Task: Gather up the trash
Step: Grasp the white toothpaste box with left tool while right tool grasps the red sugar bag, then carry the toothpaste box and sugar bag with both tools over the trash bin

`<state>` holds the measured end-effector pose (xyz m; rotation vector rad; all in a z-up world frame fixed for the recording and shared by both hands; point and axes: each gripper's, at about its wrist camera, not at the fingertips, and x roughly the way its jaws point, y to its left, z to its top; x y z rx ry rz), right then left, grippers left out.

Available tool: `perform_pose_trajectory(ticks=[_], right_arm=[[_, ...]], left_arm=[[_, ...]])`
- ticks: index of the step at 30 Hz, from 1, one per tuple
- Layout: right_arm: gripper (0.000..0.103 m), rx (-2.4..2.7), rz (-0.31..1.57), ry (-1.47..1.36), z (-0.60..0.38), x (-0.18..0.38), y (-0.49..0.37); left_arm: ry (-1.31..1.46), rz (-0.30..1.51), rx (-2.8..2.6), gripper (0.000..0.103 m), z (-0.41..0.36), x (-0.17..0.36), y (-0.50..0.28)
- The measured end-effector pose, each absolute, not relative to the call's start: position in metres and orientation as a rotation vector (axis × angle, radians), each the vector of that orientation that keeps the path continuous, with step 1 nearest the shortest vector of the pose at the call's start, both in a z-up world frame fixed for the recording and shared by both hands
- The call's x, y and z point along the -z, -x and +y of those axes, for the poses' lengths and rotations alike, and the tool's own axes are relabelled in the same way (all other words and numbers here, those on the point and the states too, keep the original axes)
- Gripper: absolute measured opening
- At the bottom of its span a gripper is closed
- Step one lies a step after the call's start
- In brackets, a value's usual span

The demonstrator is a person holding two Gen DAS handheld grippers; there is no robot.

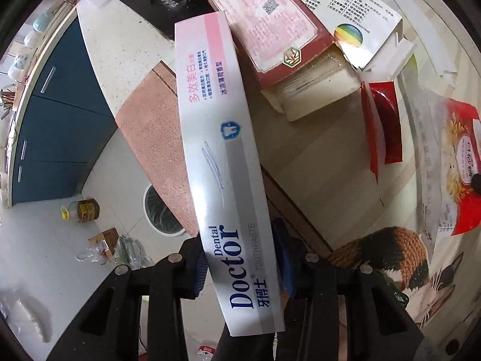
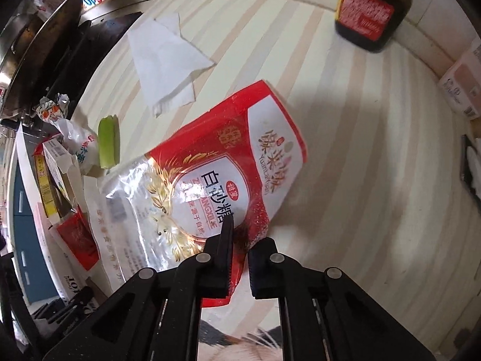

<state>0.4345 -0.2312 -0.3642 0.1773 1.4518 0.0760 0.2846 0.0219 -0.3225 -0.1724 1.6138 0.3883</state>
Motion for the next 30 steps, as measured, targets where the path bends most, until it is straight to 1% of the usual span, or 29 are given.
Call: perform_pose_trajectory(ticks=[1, 4, 6, 10, 15, 20, 28, 30], right_arm=[[0.009, -0.072, 1.454, -0.181, -0.231, 0.366, -0.436], [0.009, -0.092, 1.462, -0.220, -0.233, 0.370, -0.435], [0.005, -0.098, 1.445, -0.238, -0.236, 0.369, -0.432], [0.002, -0.112, 1.371, -0.229, -0.245, 0.348, -0.425], [0.001, -0.149, 1.275, -0.175, -0.246, 0.309, -0.421], [0.001, -0.196, 1.190, -0.136, -0.237, 0.265, -0.419], [0.000, -0.334, 1.079, -0.137, -0.190, 0.200, -0.417], [0.000, -0.365, 1.060, -0.146, -0.178, 0.186, -0.418]], left_arm=[[0.174, 1.611, -0.385, 0.036, 0.031, 0.331, -0.281], [0.179, 1.602, -0.380, 0.034, 0.035, 0.330, -0.285], [0.156, 1.587, -0.384, 0.033, 0.038, 0.329, -0.278], [0.121, 1.538, -0.405, 0.033, 0.044, 0.318, -0.256], [0.091, 1.461, -0.445, 0.032, 0.049, 0.287, -0.226], [0.092, 1.388, -0.474, 0.032, 0.052, 0.261, -0.220], [0.122, 1.279, -0.506, 0.031, 0.065, 0.223, -0.220], [0.139, 1.258, -0.516, 0.031, 0.070, 0.221, -0.216]])
